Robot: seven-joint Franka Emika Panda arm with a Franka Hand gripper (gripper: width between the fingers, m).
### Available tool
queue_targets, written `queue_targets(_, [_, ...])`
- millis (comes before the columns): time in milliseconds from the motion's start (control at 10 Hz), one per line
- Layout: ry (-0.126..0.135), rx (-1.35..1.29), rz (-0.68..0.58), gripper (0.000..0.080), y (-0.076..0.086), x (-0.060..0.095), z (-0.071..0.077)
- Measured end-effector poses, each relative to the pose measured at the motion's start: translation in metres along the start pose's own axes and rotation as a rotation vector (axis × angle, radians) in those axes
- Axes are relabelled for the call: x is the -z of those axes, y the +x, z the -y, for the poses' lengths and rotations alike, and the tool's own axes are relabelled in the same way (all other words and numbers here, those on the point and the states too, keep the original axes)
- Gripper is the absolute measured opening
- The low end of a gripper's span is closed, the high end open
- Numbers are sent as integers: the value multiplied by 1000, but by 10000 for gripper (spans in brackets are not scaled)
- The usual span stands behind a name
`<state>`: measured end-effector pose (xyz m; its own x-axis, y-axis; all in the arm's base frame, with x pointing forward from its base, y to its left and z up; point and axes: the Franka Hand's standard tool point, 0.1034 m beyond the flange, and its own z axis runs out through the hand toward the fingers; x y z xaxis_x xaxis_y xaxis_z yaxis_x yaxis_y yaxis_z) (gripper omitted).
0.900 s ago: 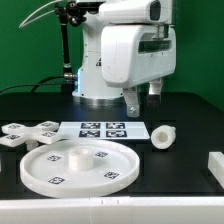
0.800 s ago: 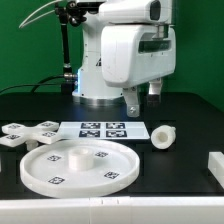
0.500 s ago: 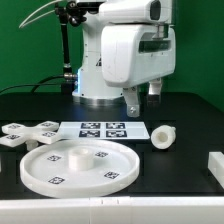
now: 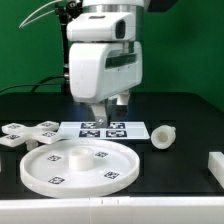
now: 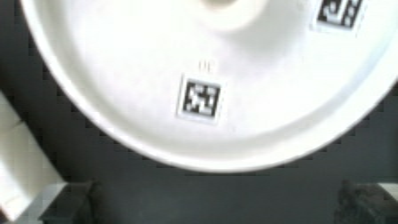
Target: Assemble round table
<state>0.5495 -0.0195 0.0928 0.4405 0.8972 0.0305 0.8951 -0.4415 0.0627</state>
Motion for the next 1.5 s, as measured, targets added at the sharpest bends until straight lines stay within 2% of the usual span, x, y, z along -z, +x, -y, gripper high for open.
queue_targets(300, [17, 49, 6, 649, -47, -28, -3])
queue_targets(400, [22, 52, 7, 649, -53, -34, -7])
queue_targets(800, [56, 48, 12, 649, -57, -57, 2])
queue_targets(1500, [85, 42, 18, 649, -61, -77, 6])
